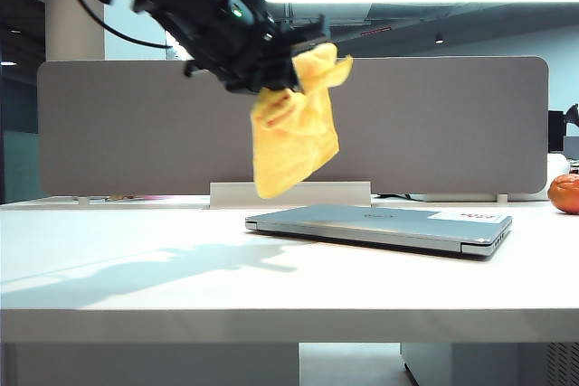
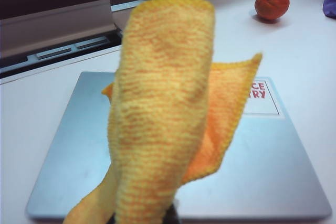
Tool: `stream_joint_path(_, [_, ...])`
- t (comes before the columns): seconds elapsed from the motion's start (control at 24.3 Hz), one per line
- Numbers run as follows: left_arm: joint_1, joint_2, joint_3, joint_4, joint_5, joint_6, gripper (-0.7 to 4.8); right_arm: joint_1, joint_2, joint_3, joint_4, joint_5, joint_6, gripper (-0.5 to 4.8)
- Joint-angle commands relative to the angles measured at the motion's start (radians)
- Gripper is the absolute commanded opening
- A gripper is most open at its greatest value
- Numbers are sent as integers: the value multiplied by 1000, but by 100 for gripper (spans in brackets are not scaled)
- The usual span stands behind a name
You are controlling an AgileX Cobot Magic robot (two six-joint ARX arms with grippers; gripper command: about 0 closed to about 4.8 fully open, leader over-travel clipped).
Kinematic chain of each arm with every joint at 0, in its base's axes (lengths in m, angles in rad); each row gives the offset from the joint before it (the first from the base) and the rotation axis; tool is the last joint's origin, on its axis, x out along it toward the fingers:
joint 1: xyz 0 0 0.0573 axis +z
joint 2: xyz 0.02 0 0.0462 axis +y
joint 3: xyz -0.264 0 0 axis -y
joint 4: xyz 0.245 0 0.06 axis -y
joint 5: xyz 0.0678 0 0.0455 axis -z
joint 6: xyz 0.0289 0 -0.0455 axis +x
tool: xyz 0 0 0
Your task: Pick up the yellow rag and put it over the laptop.
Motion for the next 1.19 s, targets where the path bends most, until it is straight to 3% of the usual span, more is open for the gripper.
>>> stream_joint_path(0.04, [-1,74,88,19,4,4,-6,-1,-1,-4,11,2,-3,3])
stream_joint_path(0.33, [-1,280,328,-43,45,4,-6,0,-1,-4,11,2,-3,3])
stream_joint_path(0.49, [-1,451,559,-204,47,3,-6,0,-1,-4,11,2,-3,4])
stream_joint_path(0.7, [-3,541,671,-327,132,-4,1,0,-1,-4,11,2,-3,4])
stream_joint_path(0.82, [-6,549,671,-357,163,-4,85,0,-1,-4,11,2,-3,4])
stream_joint_path(0.99, [-12,554,671,-381,181,-4,273,0,-1,-4,11,2,-3,4])
stream_joint_path(1.19, [-13,553,672,-364,299,-53,400,0,-1,-4,11,2,-3,4])
